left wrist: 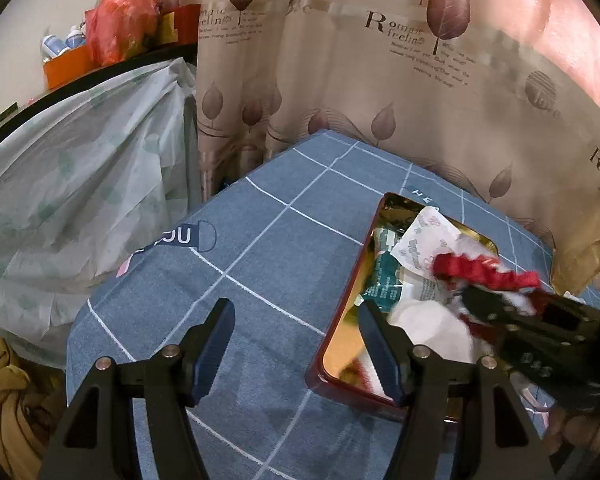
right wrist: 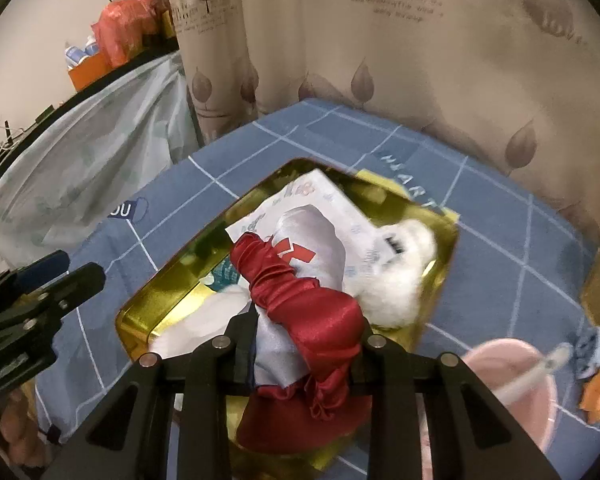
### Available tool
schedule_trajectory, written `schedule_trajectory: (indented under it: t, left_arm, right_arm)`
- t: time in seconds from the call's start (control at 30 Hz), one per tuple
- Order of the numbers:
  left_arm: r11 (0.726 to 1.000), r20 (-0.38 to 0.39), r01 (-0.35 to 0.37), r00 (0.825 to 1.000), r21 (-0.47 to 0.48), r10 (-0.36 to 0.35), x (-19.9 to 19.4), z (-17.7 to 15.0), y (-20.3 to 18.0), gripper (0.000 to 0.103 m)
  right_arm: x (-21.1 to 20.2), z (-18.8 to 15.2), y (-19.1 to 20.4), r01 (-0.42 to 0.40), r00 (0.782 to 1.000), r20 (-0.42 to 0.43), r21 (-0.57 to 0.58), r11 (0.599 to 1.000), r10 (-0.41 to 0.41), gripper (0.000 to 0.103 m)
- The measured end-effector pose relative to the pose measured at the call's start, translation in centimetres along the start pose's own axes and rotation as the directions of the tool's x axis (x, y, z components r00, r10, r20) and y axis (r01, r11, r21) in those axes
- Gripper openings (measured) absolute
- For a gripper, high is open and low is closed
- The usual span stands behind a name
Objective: Organize soft objects
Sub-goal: 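Carry the red-and-white cloth bag to the tray and release it with the right tool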
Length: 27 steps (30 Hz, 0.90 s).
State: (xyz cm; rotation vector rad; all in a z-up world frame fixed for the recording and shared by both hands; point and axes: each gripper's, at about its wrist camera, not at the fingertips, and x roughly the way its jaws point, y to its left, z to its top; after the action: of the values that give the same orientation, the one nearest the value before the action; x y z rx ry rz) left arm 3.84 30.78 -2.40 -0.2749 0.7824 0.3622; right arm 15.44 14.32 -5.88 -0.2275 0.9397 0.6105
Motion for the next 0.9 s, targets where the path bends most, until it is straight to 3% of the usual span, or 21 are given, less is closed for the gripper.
schedule_trajectory:
  t: [0.33,0.5,0.67,0.73,0.9]
  left_arm:
    - [1.000,-0.007,0.005,1.000,-0.005,-0.005,0.1,0.0,0.0,0.066]
    - [1.000,-0.009,0.007,1.000,-0.005,-0.007,0.1,0.0,0.0,0.066]
    - [1.000,-0.006,0.007,1.000,-0.002,-0.007,0.0,0.0,-0.2,0.066]
    - [1.000,-0.006,0.006,1.000,-0.002,-0.006,0.0,-0.1,-0.3,0.066]
    - [1.000,-0.004,0.006,1.000,0.000,-0.006,0.0,-0.1,-0.4,0.066]
  right_arm:
    - [2.9,-0.8,2.2,-0.007,0.999,-0.043,-0.045,0.999,0.005,0.028]
    - [2.2,-0.7,1.8,-0.007,1.000,-0.030,-0.025,1.000,0.007,0.050]
    - [0.3,-0.4,1.3,-0.015,1.000,0.004,-0.009,1.000,0.015,0.057]
    - [-0.7,-0.3,1.2,-0.009,1.000,0.024,-0.008,1.000,0.010,0.071]
    - [-3.6,-0.1,0.6,-0.009,0.997,0.079,-0.002,1.000,0.009,0.071]
